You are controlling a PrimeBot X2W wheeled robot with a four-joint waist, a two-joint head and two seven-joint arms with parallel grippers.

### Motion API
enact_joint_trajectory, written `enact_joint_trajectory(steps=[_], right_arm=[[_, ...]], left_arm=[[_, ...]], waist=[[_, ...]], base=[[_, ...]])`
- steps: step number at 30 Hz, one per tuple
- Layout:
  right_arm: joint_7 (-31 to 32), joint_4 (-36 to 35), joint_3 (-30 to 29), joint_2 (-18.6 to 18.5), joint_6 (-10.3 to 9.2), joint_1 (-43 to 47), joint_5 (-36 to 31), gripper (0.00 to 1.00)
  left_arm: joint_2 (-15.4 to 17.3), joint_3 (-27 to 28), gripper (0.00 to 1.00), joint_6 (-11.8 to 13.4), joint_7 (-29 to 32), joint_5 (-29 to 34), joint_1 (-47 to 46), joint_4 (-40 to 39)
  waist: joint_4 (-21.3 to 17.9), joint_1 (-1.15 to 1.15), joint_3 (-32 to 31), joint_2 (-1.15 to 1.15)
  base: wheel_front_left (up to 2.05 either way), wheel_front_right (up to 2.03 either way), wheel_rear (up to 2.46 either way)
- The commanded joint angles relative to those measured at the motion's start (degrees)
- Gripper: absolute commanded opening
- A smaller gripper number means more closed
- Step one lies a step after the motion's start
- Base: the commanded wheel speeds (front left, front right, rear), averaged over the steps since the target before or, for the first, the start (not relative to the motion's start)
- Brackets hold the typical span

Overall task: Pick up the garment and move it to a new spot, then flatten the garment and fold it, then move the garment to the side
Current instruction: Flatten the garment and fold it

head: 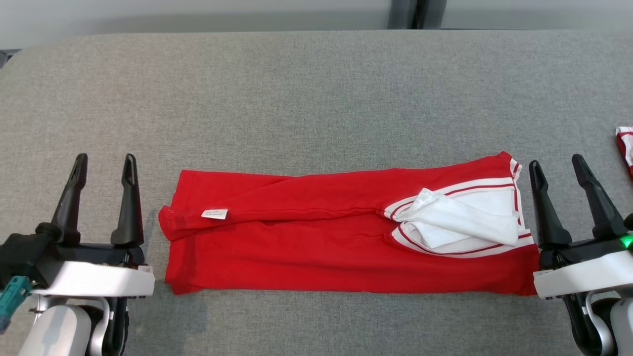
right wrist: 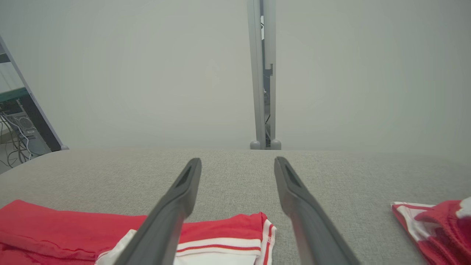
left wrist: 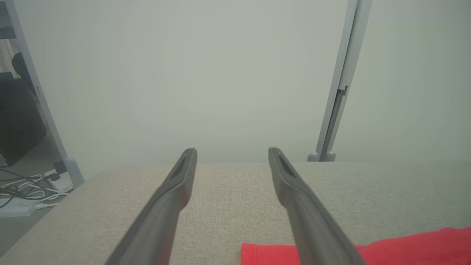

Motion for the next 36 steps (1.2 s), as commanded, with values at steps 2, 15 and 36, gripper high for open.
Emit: enact_joint_trajectory(steps=[2,15,36], right_arm=[[-0.17,0.89,-0.52,0.25,0.03,0.61,0.36,1.00],[2.54,7.57,-1.82,-1.59,0.03,-0.50,1.38,1.00],[2.48,26.40,10.24,-2.36,0.08,-1.14,10.54,0.00]], left_arm=[[-0.56,0.23,1.00,-1.04,-0.18,1.09,0.80,0.76],[-2.59,0.55,1.00,-3.83,-0.18,2.77,-0.69,2.57],[-4.87,0.86,1.00,-5.62,-0.19,4.71,-0.69,4.89]], waist=[[0.54,0.00,-0.81,0.00],[2.36,0.00,-0.67,0.00],[3.59,0.00,-0.84,0.00]], base=[[0.00,0.00,0.00],[0.00,0.00,0.00],[0.00,0.00,0.00]])
